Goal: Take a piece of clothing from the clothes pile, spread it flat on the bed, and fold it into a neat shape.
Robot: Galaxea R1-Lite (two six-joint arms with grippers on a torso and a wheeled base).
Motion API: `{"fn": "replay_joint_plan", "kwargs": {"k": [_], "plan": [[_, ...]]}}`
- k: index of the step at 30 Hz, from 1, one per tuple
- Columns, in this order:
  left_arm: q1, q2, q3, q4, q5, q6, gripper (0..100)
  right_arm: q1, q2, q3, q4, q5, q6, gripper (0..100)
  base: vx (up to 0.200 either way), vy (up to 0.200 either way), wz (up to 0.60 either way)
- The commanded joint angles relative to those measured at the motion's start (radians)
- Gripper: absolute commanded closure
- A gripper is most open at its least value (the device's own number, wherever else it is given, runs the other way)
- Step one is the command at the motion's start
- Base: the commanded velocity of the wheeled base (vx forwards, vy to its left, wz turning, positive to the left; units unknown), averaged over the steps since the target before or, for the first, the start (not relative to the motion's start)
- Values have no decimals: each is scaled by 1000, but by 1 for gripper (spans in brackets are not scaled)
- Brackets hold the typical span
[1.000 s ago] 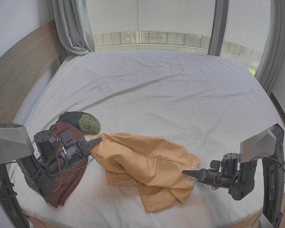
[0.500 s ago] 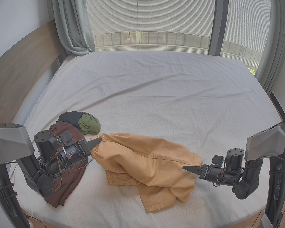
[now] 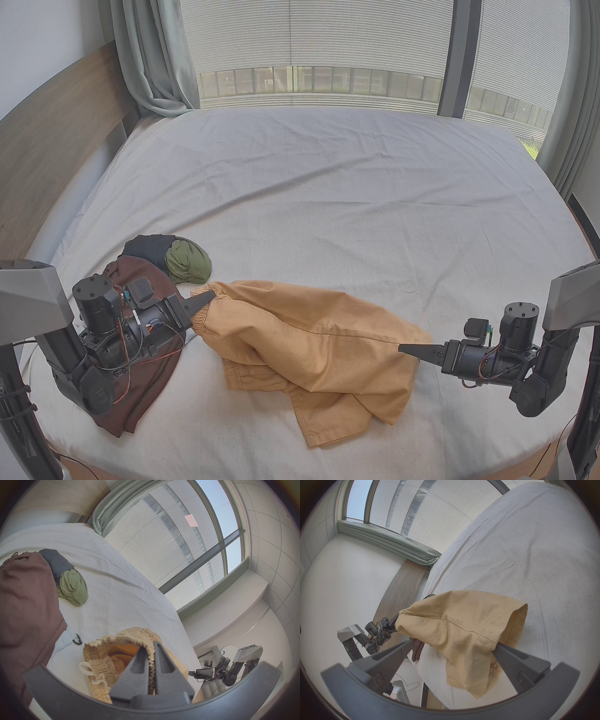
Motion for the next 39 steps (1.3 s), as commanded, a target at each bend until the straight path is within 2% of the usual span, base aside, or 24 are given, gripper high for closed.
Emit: {"fn": "replay_joint_plan", "kwargs": {"k": [1, 7, 14, 24, 39], "plan": [[0, 3, -1, -1, 0, 0, 100, -42, -25, 4, -1, 41, -2, 0, 0, 0, 0], [-2, 3, 1, -1, 0, 0, 100, -45, 2, -6, -1, 53, -11, 0, 0, 0, 0], [0, 3, 1, -1, 0, 0, 100, -37, 130, -45, -4, 52, -83, 0, 0, 0, 0], [-2, 1, 2, -1, 0, 0, 100, 1, 151, -120, -6, 50, -85, 0, 0, 0, 0], [-5, 1, 4, -1, 1, 0, 100, 9, 194, -184, -7, 47, -83, 0, 0, 0, 0]]}}
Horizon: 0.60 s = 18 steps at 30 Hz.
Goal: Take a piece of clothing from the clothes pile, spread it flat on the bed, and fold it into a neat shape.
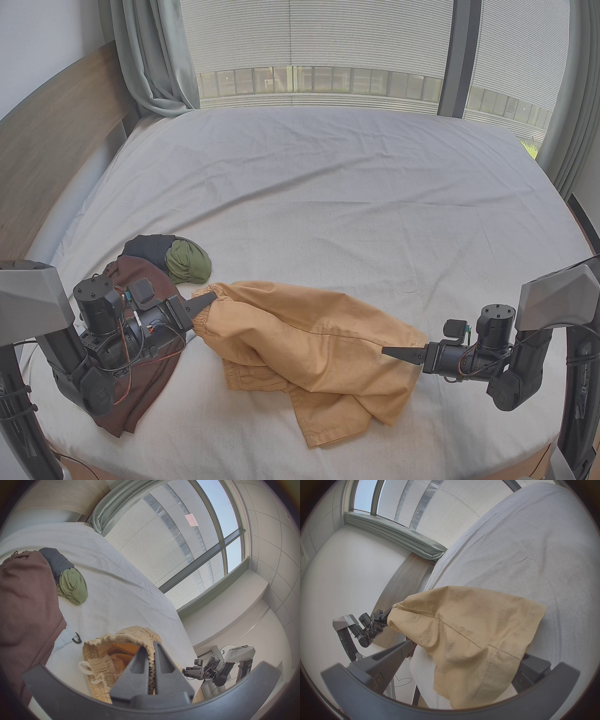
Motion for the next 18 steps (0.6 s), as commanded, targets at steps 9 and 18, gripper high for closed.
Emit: {"fn": "replay_joint_plan", "kwargs": {"k": [9, 18], "plan": [[-4, 0, 1, -1, 0, 0, 100, 1, 24, -28, -2, -26, 2, 100, 0, 0, 0], [-2, 0, 0, -1, 0, 0, 100, 9, -2, -17, -2, -26, 1, 100, 0, 0, 0]]}}
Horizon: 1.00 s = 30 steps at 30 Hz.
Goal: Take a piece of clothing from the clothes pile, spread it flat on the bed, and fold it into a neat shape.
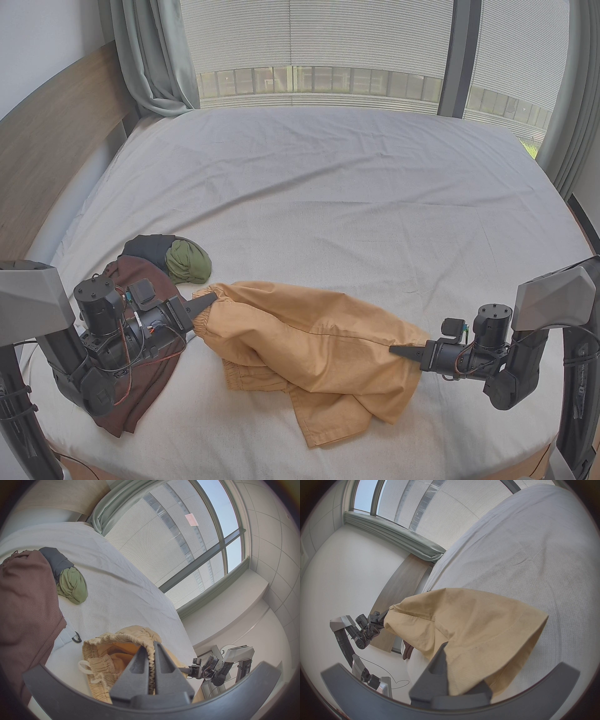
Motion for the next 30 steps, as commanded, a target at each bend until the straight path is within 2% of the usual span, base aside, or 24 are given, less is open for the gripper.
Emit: {"fn": "replay_joint_plan", "kwargs": {"k": [1, 7, 22, 30], "plan": [[1, -2, -5, -1, -1, 0, 100, 8, -43, 16, -1, 1, 0, 100, 0, 0, 0], [7, -23, -28, -4, -1, 0, 100, 16, -191, 57, 6, -1, 17, 100, 0, 0, 0], [-8, -135, -2, -1, -22, 1, 100, 40, -355, 119, 7, -1, 20, 100, 0, 0, 0], [-1, -132, 14, -1, -38, 130, 100, 79, -445, 145, 9, -1, 15, 100, 0, 0, 0]]}}
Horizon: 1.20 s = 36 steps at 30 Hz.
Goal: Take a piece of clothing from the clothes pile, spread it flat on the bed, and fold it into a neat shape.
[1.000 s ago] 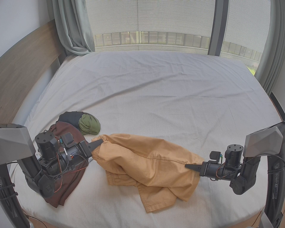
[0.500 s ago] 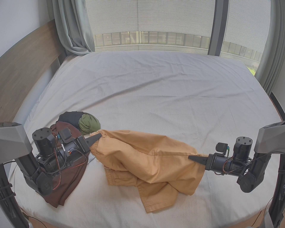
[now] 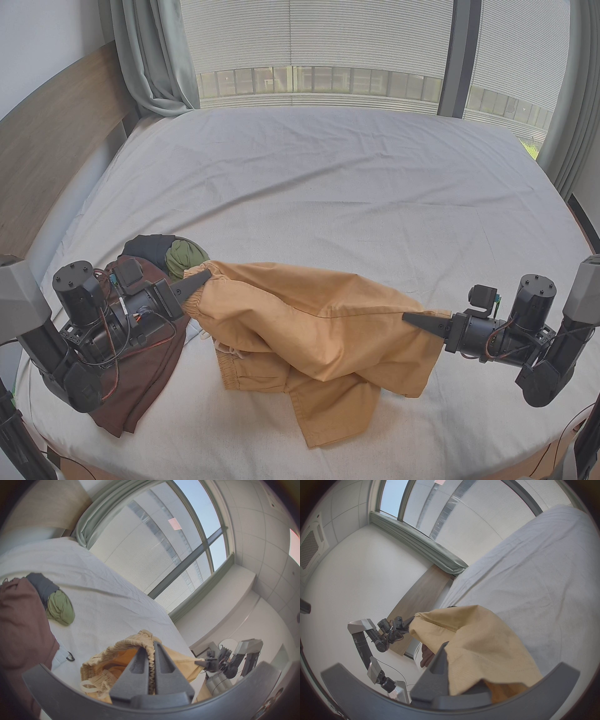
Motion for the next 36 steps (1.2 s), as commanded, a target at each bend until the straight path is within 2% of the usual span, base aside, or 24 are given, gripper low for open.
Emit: {"fn": "replay_joint_plan", "kwargs": {"k": [1, 3, 8, 10, 20, 36], "plan": [[2, -4, 9, -1, -6, 39, 100, 20, -70, 22, 1, 1, -5, 100, 0, 0, 0], [2, -4, 11, -1, -6, 51, 100, 27, -76, 23, 1, 1, -11, 100, 0, 0, 0], [5, -27, 2, -2, -6, 108, 100, 26, -105, 25, -1, -2, -104, 100, 0, 0, 0], [7, -33, 3, -2, -6, 120, 100, 24, -118, 23, -1, -2, -115, 100, 0, 0, 0], [5, -59, 9, -1, -6, 169, 100, 20, -184, 22, 1, -4, -114, 100, 0, 0, 0], [-4, -67, 20, -1, -4, 174, 100, 21, -185, 25, -1, -4, -115, 100, 0, 0, 0]]}}
